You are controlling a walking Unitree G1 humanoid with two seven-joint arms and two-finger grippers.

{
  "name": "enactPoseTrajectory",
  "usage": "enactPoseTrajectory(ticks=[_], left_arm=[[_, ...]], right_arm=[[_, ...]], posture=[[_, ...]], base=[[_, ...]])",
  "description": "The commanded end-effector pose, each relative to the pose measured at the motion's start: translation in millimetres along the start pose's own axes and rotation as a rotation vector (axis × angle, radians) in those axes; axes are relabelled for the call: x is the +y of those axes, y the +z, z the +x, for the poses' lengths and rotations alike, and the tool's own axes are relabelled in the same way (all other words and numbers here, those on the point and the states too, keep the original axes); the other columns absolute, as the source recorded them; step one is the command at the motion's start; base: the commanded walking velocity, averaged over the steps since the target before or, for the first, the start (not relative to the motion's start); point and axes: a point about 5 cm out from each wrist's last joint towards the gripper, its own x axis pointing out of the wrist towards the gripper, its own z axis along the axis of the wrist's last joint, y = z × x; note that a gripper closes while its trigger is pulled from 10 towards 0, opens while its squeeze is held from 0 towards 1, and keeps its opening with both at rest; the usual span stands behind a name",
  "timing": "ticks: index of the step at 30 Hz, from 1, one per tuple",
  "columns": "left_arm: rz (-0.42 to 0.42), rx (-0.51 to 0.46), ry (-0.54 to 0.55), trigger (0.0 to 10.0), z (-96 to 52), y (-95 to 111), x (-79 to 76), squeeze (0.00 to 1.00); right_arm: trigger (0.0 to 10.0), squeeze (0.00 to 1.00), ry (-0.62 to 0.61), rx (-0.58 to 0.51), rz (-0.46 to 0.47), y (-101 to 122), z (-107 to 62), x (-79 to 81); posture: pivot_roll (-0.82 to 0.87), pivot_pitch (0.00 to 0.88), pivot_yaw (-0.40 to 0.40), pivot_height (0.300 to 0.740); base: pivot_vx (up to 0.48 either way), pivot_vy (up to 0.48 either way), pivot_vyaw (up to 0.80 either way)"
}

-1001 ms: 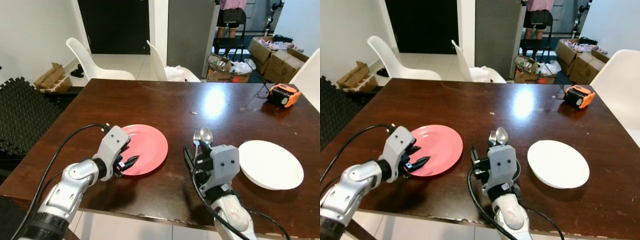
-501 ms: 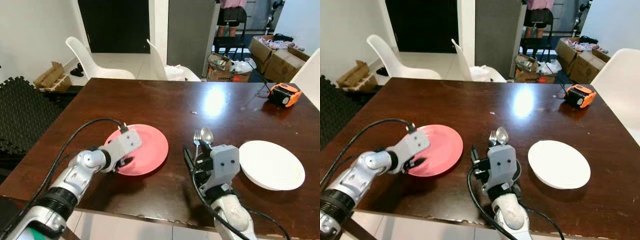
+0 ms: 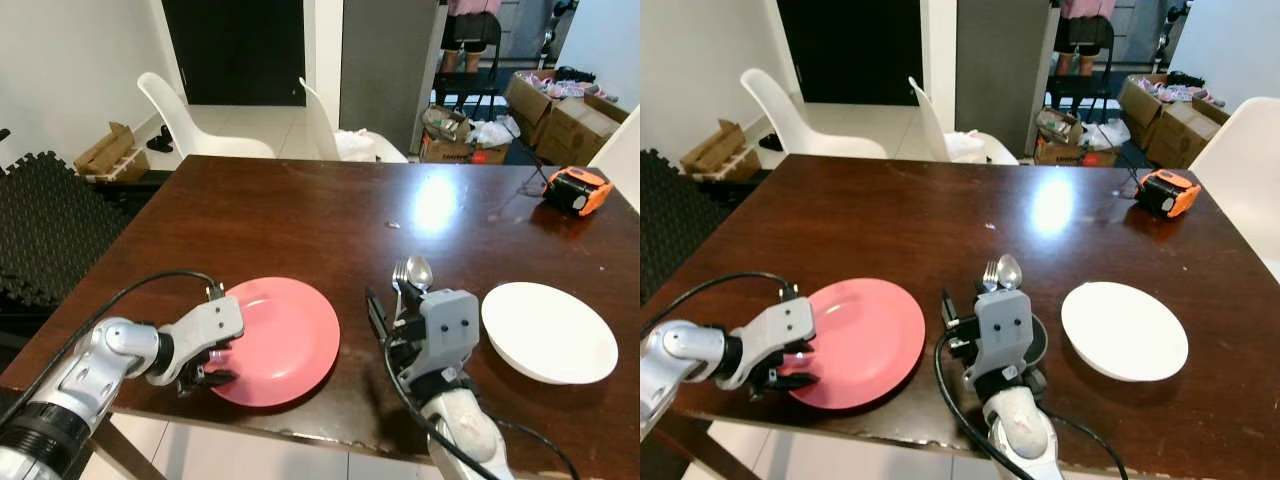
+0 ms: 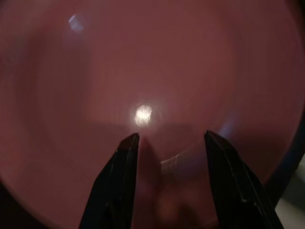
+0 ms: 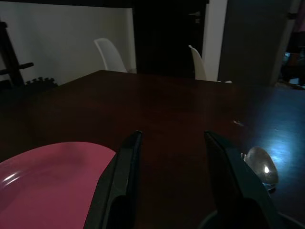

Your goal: Setting the table

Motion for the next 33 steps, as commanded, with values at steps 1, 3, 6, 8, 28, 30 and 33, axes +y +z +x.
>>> enactPoseTrajectory(ticks=[1,3,6,8,28,30,33], left_arm=[[-0.078,-0.106,0.107,10.0,1.2,15.0,11.3,0.0],[-0.096,-0.129,0.134,10.0,2.0,19.0,14.6,0.0],[-0.43,-0.404,0.244,10.0,-6.5,60.1,43.5,0.0],[-0.511,-0.484,0.255,10.0,-11.1,71.1,50.3,0.0],[-0.882,-0.307,0.676,10.0,-22.7,-39.0,16.4,0.0],[-0.883,-0.334,0.668,10.0,-27.8,-43.1,9.2,0.0],[-0.905,-0.353,0.66,10.0,-30.1,-49.4,-5.5,0.0]], right_arm=[[10.0,0.0,0.011,0.002,0.007,-1.7,0.2,2.8],[10.0,0.0,0.01,0.002,0.007,-1.5,0.3,2.6],[10.0,0.0,0.004,0.009,-0.007,-2.0,-1.7,-1.2],[10.0,0.0,0.006,0.022,-0.011,-3.3,-3.0,-3.0],[10.0,0.0,0.356,0.202,0.265,-31.0,-3.4,31.7],[10.0,0.0,0.339,0.208,0.305,-31.8,-2.9,30.1],[10.0,0.0,0.29,0.215,0.392,-33.6,-4.0,25.9]], posture=[[0.02,0.182,0.136,0.74],[0.02,0.182,0.136,0.74],[0.01,0.181,0.138,0.74],[0.0,0.182,0.139,0.74],[0.01,0.174,0.13,0.74],[0.01,0.172,0.127,0.74],[0.01,0.172,0.116,0.74]], base=[[0.0,0.0,0.0],[0.0,0.0,0.0],[0.0,0.0,0.0],[0.0,0.0,0.0],[0.0,0.0,0.0],[0.0,0.0,0.0],[0.0,0.0,0.0]])
